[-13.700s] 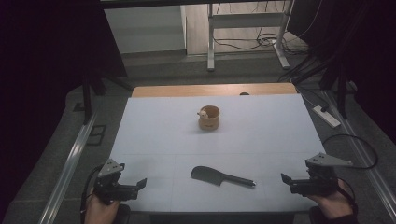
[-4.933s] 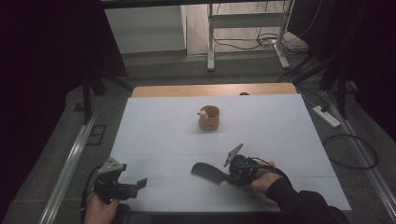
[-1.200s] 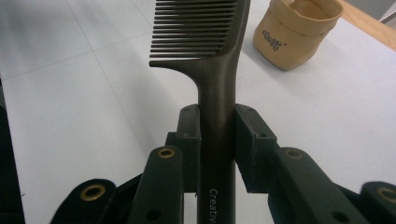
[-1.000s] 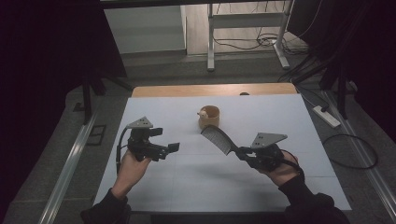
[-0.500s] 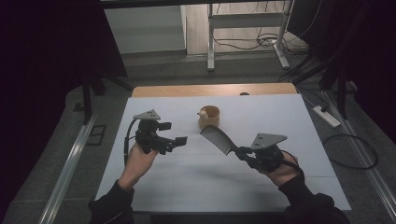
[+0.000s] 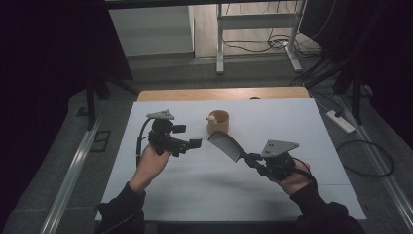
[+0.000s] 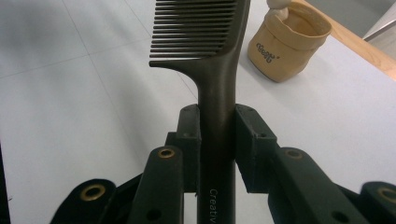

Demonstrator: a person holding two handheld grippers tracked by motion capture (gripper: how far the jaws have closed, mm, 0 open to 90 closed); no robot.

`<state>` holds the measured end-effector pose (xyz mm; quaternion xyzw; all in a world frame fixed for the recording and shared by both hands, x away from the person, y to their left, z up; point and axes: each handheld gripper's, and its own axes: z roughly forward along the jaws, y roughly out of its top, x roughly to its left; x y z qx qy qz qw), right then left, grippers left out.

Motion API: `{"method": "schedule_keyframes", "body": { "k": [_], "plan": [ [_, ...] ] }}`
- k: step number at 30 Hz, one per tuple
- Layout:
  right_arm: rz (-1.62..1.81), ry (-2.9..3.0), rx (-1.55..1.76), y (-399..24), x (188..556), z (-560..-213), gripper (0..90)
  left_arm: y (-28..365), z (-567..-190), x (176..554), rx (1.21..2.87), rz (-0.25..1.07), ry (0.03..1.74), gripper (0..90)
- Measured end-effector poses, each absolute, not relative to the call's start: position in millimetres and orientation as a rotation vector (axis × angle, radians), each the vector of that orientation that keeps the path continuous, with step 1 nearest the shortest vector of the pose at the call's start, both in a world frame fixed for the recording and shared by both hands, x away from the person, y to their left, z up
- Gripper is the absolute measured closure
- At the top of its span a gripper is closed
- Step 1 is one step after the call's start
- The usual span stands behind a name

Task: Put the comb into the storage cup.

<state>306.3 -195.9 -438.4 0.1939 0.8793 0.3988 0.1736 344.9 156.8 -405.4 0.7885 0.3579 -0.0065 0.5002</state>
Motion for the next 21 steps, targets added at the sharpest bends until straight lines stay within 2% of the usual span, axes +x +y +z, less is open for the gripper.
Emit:
{"method": "schedule_keyframes", "body": {
  "k": [21],
  "plan": [
    [1.132, 2.479, 0.498, -191, 302, -440, 73.1, 142, -410, 357, 1.898, -0.097, 0.855, 0.0]
  ]
}}
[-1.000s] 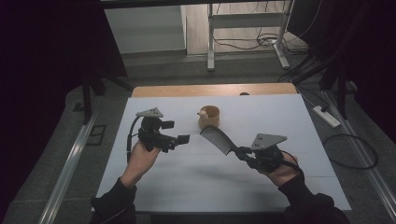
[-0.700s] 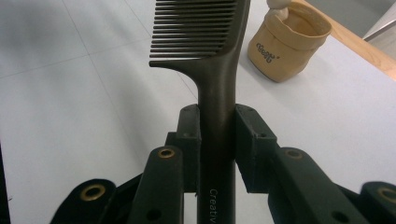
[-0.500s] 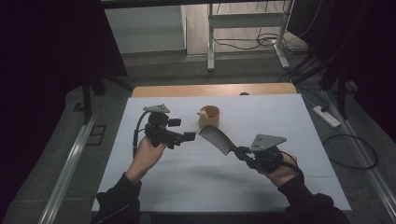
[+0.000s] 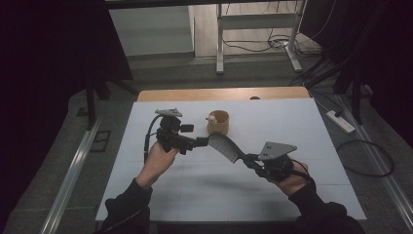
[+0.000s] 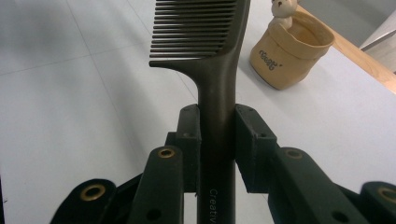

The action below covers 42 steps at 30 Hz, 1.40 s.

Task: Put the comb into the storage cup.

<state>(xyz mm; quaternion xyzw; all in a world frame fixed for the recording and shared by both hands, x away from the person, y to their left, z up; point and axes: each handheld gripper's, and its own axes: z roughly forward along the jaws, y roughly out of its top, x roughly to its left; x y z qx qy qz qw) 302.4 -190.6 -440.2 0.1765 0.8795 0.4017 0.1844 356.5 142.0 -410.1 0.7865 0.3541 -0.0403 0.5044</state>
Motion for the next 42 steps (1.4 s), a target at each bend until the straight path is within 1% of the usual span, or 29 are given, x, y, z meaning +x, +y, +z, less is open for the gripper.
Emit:
{"method": "schedule_keyframes", "body": {
  "k": [13, 32, 36, 37, 42],
  "plan": [
    [1.145, 2.481, 0.455, -184, 297, -442, 73.1, 135, -413, 358, 1.897, -0.14, 0.837, 0.0],
    [1.155, 2.477, 0.388, -176, 291, -443, 73.1, 125, -418, 361, 1.885, -0.258, 0.816, 0.0],
    [1.156, 2.477, 0.378, -175, 291, -444, 73.1, 125, -418, 361, 1.887, -0.262, 0.819, 0.0],
    [1.153, 2.476, 0.377, -175, 291, -444, 73.1, 125, -417, 361, 1.889, -0.258, 0.821, 0.7],
    [1.154, 2.475, 0.369, -174, 290, -444, 73.1, 128, -418, 361, 1.878, -0.313, 0.807, 24.5]
  ]
}}
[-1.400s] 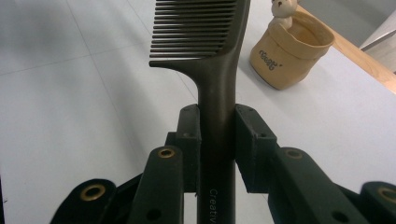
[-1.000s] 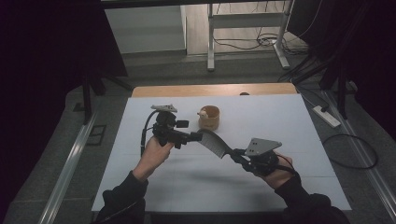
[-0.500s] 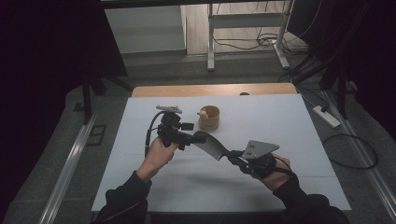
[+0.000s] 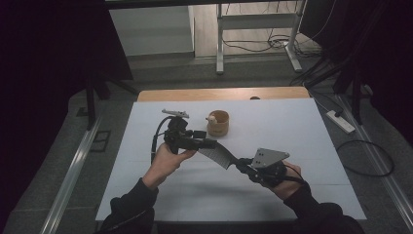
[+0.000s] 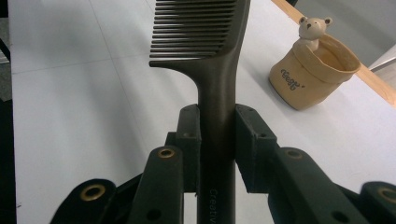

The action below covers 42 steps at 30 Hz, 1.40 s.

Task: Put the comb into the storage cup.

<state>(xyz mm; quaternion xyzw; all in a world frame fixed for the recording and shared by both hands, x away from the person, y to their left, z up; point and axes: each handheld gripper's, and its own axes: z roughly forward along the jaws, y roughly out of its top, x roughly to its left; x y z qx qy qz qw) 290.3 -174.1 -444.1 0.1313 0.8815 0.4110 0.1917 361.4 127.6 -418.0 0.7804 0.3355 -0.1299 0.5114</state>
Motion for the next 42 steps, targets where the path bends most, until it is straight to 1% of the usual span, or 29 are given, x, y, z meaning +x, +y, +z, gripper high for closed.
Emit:
{"method": "schedule_keyframes", "body": {
  "k": [2, 4, 6, 7, 8, 9, 12, 15, 19, 21, 23, 28, 34, 40, 42],
  "plan": [
    [1.151, 2.473, 0.366, -174.0, 290.2, -444.3, 73.1, 128.6, -418.4, 362.1, 1.868, -0.355, 0.802, 34.0],
    [1.153, 2.473, 0.365, -174.0, 290.2, -444.2, 73.1, 128.6, -418.5, 362.3, 1.867, -0.37, 0.805, 40.3],
    [1.148, 2.47, 0.362, -173.8, 290.0, -444.3, 73.1, 128.8, -418.5, 362.4, 1.867, -0.384, 0.806, 48.6],
    [1.148, 2.47, 0.362, -173.8, 290.0, -444.3, 73.1, 128.8, -418.5, 362.4, 1.867, -0.384, 0.806, 51.3],
    [1.151, 2.47, 0.359, -173.7, 289.9, -444.5, 73.1, 128.9, -418.6, 362.5, 1.863, -0.395, 0.808, 51.3],
    [1.148, 2.469, 0.356, -173.5, 289.8, -444.6, 73.1, 129.0, -418.8, 362.7, 1.861, -0.408, 0.81, 57.6],
    [1.149, 2.47, 0.353, -173.2, 289.8, -444.8, 73.1, 129.3, -418.9, 362.9, 1.856, -0.425, 0.81, 64.2],
    [1.148, 2.47, 0.349, -173.0, 289.6, -444.9, 73.1, 129.6, -418.9, 363.1, 1.852, -0.438, 0.812, 68.8],
    [1.147, 2.468, 0.343, -172.7, 289.6, -445.1, 73.1, 129.5, -419.2, 363.2, 1.849, -0.459, 0.815, 73.6],
    [1.147, 2.467, 0.34, -172.6, 289.5, -445.1, 73.1, 129.4, -419.3, 363.2, 1.846, -0.465, 0.817, 74.5],
    [1.146, 2.463, 0.334, -172.5, 289.1, -445.3, 73.1, 130.6, -420.5, 363.7, 1.831, -0.482, 0.829, 78.9],
    [1.128, 2.452, 0.316, -172.0, 288.7, -446.4, 72.9, 131.5, -422.5, 364.7, 1.809, -0.527, 0.833, 82.0],
    [1.113, 2.431, 0.302, -171.2, 288.5, -448.2, 72.6, 132.7, -425.3, 365.9, 1.781, -0.565, 0.848, 83.3],
    [1.112, 2.427, 0.296, -169.6, 288.2, -450.1, 71.6, 133.2, -425.4, 366.4, 1.777, -0.564, 0.843, 83.6],
    [1.108, 2.428, 0.296, -169.4, 287.9, -450.5, 69.1, 133.4, -425.0, 366.1, 1.778, -0.556, 0.842, 83.6]
  ]
}}
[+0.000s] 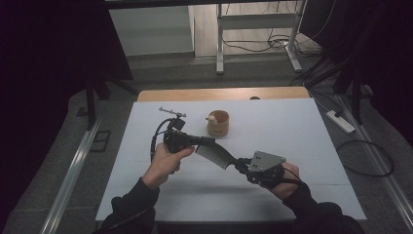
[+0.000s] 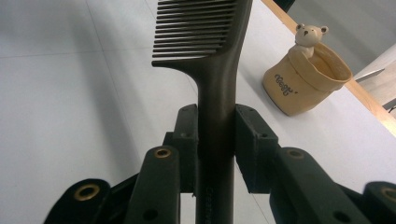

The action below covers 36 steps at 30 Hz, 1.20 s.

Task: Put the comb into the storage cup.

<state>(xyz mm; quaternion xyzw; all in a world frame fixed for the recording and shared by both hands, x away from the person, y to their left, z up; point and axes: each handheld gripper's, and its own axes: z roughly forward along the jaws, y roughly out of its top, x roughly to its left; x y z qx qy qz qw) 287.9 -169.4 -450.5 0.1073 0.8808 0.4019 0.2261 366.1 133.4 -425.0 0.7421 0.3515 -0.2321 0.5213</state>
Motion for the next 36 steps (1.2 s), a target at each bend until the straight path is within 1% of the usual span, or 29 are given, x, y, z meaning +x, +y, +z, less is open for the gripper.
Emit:
{"method": "schedule_keyframes", "body": {
  "k": [20, 21, 22, 28, 30, 36],
  "plan": [
    [1.122, 2.442, 0.38, -174, 293, -449, 42.2, 138, -419, 365, 1.8, -0.47, 0.84, 83.6],
    [1.122, 2.442, 0.38, -174, 293, -449, 42.2, 138, -419, 365, 1.8, -0.47, 0.84, 83.6],
    [1.119, 2.45, 0.393, -174, 294, -449, 39.5, 138, -419, 365, 1.798, -0.469, 0.839, 83.6],
    [1.117, 2.492, 0.415, -175, 296, -450, 35.0, 138, -418, 365, 1.809, -0.456, 0.839, 83.6],
    [1.116, 2.506, 0.429, -176, 297, -450, 31.4, 139, -418, 365, 1.813, -0.447, 0.84, 83.6],
    [1.135, 2.53, 0.456, -177, 300, -450, 26.4, 141, -416, 365, 1.816, -0.425, 0.839, 83.5]
  ]
}}
